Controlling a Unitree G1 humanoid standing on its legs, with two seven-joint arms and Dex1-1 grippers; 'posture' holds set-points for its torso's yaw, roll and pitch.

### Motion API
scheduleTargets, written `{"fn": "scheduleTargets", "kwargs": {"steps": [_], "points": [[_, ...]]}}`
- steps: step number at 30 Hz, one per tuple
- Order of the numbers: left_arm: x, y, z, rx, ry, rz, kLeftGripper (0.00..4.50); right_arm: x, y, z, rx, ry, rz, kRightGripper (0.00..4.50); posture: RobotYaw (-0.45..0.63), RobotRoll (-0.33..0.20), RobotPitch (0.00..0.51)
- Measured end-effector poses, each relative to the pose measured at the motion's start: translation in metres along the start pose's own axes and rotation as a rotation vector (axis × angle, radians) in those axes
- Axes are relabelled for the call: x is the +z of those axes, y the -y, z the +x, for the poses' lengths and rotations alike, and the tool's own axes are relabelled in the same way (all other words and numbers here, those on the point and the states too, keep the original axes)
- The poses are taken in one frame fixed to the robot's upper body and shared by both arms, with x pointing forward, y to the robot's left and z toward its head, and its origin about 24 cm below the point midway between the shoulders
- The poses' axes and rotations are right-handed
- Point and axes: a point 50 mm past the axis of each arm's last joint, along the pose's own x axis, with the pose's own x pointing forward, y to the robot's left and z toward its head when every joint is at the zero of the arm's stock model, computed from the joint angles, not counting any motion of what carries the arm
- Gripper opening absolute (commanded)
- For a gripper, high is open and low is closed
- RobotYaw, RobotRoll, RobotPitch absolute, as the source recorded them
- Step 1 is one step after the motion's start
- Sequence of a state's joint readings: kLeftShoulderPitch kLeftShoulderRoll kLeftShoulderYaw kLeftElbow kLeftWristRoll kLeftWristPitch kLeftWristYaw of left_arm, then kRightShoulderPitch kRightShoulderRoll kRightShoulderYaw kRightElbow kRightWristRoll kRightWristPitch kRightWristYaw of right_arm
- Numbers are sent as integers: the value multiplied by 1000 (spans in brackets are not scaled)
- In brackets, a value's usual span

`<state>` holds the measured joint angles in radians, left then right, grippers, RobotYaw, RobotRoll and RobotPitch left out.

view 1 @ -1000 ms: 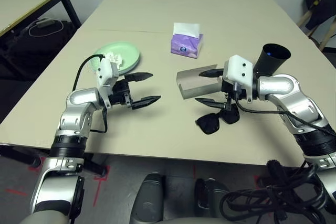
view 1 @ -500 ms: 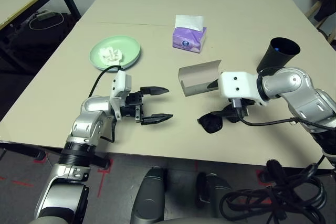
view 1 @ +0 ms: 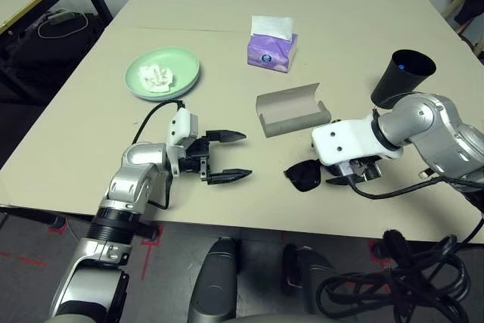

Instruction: Organize and tidy the items on the table.

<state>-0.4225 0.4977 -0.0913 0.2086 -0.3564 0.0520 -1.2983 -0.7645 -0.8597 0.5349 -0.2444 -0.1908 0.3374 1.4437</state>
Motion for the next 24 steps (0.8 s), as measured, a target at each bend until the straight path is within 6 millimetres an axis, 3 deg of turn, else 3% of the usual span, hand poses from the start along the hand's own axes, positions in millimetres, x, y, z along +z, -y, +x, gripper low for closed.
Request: {"fn": "scheduleTargets", "kwargs": {"steps": [9,24], "points": [[3,0,2,19,4,10,4448,3,3,3,48,-53,-78,4500,234,0,188],[4,0,4,31,11,12,4448,9,10,-3,63,-93,-50,4500,223,0,191]]}}
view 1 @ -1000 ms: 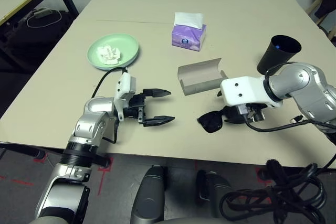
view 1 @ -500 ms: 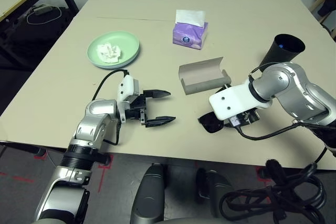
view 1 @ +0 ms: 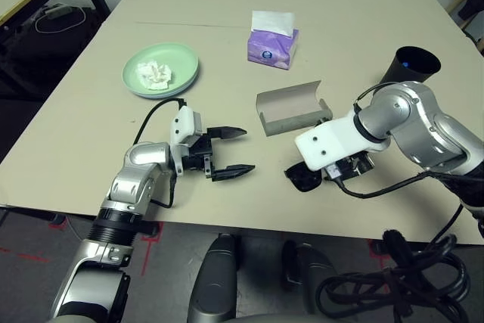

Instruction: Organize and tidy the items on the table.

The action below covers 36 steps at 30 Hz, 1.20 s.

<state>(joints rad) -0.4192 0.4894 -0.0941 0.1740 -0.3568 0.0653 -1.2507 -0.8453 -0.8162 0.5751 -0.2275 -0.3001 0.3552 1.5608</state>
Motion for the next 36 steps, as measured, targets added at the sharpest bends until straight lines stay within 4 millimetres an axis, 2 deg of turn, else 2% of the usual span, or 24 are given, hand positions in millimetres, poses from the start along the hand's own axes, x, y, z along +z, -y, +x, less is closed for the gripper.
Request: {"fn": "scheduleTargets", "kwargs": {"steps": [20,36], "points": [[0,0,0,3,-1,0,4448,-9,-5,8,33,-46,-17,4500,228,0,190],[-1,0,1,9,-3,-1,4448,-8,-6,13,36,-49,-27,4500,226,0,185]]}}
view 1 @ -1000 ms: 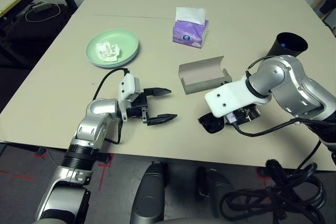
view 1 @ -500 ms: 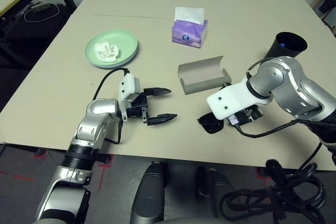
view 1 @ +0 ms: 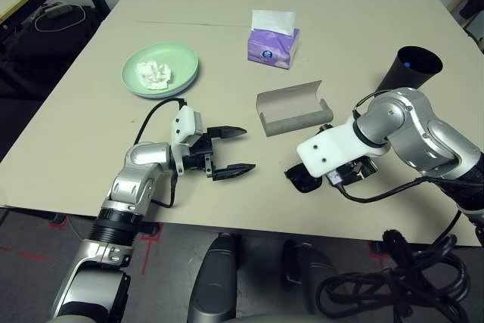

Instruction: Organize and tidy the items on the table.

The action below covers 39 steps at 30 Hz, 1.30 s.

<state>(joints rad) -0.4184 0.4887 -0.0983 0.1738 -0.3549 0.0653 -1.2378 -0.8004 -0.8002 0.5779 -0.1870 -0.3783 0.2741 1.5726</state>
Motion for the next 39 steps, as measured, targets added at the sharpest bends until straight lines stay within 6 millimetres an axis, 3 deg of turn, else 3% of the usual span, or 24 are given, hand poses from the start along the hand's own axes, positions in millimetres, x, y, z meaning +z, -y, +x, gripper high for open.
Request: {"fn": "scheduleTargets", "kwargs": {"steps": [3,12,25,33,39], "points": [[0,0,0,0,0,0,4500,1,0,0,0,2,-7,3904,228,0,183],[0,0,0,0,0,0,4500,3,2,0,-3,10,-18,553,226,0,180],[0,0,1,0,1,-1,4500,4,3,-7,-9,21,-22,501,208,0,163],[-1,0,2,13,6,-5,4500,7,19,-45,-130,30,-44,8,199,0,154],[1,-3,4,38,12,-2,4500,3,35,-53,-213,42,-29,8,209,0,152]]}}
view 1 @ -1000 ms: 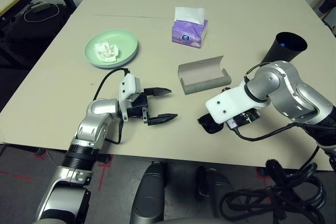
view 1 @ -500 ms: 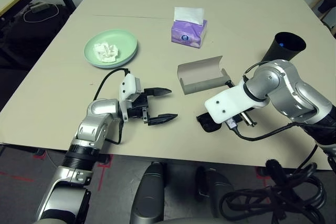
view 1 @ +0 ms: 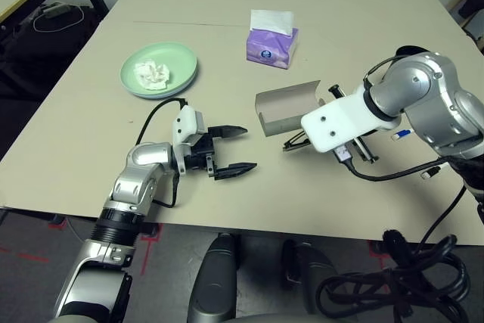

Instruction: Organize and tidy the items on the table.

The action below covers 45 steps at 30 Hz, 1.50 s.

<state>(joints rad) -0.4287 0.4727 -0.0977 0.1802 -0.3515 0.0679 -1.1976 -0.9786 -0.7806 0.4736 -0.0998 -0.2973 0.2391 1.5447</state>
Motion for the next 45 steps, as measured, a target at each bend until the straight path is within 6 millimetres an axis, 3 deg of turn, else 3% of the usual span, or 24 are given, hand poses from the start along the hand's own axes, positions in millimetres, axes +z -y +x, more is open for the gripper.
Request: {"fn": "scheduleTargets", "kwargs": {"steps": [14,20,32,45], "points": [[5,-7,-3,62,-10,3,4500,-21,41,23,-88,-41,39,8,258,0,167],[0,-5,-5,88,-25,-5,4500,-22,43,31,-57,-38,50,8,255,0,179],[0,-3,0,95,-7,1,4500,-25,56,13,26,-61,91,8,260,0,188],[0,1,0,106,-1,9,4500,-24,56,27,88,-55,84,8,280,0,201]]}}
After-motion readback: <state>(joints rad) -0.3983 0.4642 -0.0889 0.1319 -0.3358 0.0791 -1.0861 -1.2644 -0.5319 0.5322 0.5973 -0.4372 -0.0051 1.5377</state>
